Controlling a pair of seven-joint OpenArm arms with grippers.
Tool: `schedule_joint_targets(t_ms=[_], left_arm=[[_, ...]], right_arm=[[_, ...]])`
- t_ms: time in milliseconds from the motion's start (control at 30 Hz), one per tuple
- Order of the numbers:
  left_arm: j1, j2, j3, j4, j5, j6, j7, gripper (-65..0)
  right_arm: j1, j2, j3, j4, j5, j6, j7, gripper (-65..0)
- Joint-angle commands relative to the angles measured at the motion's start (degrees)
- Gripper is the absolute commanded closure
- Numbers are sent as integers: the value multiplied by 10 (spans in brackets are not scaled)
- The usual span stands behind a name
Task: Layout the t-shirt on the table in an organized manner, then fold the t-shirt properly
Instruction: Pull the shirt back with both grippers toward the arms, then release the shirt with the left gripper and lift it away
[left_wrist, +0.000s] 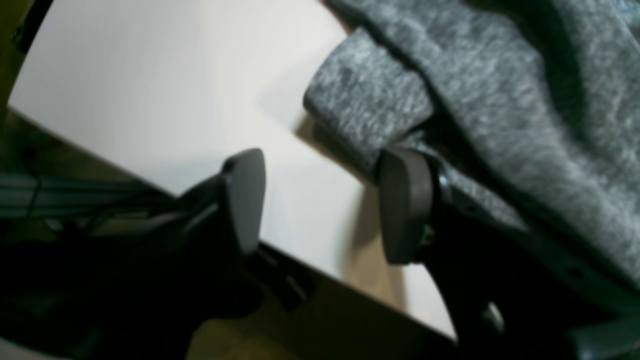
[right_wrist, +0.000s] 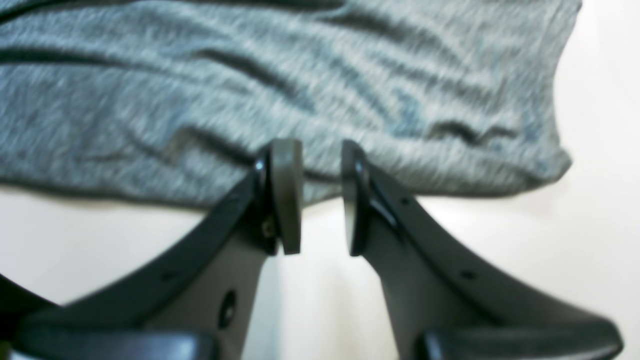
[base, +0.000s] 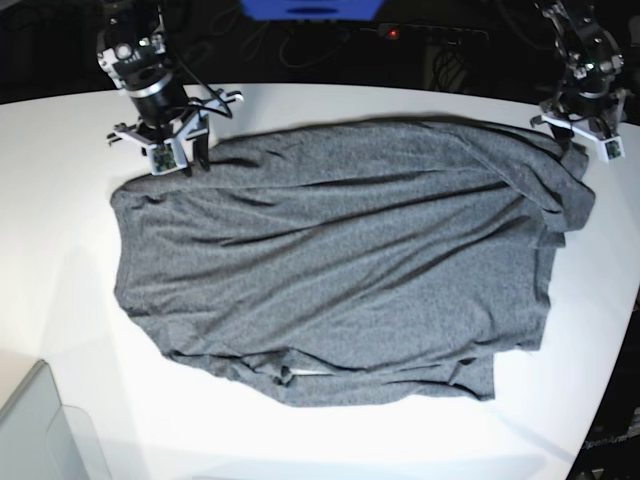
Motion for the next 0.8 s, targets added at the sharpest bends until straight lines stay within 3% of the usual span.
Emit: schedule_joint_targets(t_ms=[0,633,767], left_arm=[[8,-2,-6,-1,12,4,33,-352],[5,3,-18,64,4,4,34,-352],[8,4,-45,112,-52,4,37,-352]], right_arm=[[-1,2,2,8,0,-2,14,-148],[1,1,-1,-24,1,-2,14,-152],[0,1,-1,-24,2,-2,14,-162]])
